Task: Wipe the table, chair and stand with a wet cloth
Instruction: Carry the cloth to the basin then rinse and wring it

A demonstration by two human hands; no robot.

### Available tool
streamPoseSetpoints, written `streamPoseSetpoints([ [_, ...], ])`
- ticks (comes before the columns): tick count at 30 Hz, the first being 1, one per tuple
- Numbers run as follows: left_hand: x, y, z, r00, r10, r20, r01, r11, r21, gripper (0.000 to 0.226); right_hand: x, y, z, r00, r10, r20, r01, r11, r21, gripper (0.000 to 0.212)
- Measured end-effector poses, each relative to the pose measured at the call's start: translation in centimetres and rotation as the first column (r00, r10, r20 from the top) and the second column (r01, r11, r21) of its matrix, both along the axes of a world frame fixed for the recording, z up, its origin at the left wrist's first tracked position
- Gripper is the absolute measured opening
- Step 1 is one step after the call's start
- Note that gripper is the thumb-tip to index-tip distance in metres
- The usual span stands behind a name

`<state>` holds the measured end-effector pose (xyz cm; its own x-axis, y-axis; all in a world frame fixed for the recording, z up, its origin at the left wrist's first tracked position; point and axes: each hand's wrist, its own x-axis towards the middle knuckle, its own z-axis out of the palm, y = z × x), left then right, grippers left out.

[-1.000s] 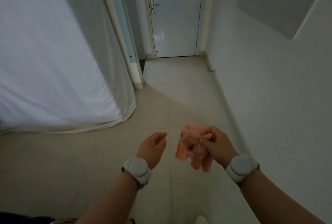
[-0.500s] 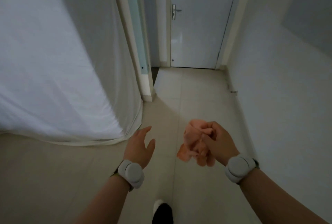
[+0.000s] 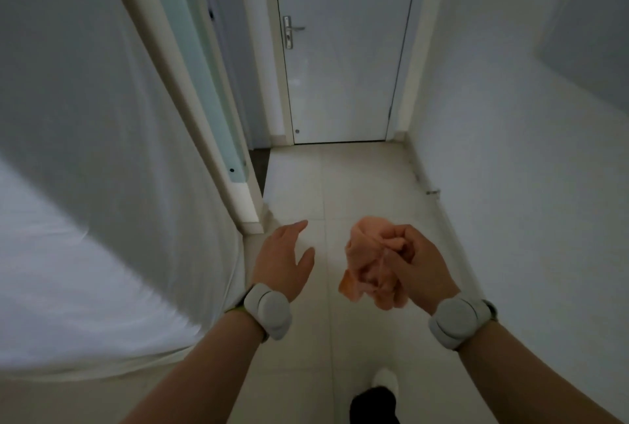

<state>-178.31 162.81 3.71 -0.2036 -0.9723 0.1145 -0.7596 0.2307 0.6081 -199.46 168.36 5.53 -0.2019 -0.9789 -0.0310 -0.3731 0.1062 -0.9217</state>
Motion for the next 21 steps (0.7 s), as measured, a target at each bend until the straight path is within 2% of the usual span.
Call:
streamPoseSetpoints([
  [3, -2.3, -6.2, -0.4, 1.000, -0.001, -0.012, 0.001, 1.000, -0.005, 0.049, -2.1, -6.4, -0.4, 1.000, -0.021, 0.012, 0.021, 1.000, 0.001, 0.022],
  [12, -8.9, -23.5, 1.4, 0.995, 0.083, -0.046, -0.082, 0.996, 0.023, 0.049, -8.9, -25.8, 2.0, 0.997, 0.083, -0.005, -0.083, 0.997, 0.003, 0.017],
  [21, -8.6, -39.2, 0.2, 0.981, 0.188, -0.038, -0.185, 0.980, 0.079, 0.047, -9.0, -45.1, 1.5, 0.975, 0.203, -0.087, -0.208, 0.977, -0.055, 0.018],
])
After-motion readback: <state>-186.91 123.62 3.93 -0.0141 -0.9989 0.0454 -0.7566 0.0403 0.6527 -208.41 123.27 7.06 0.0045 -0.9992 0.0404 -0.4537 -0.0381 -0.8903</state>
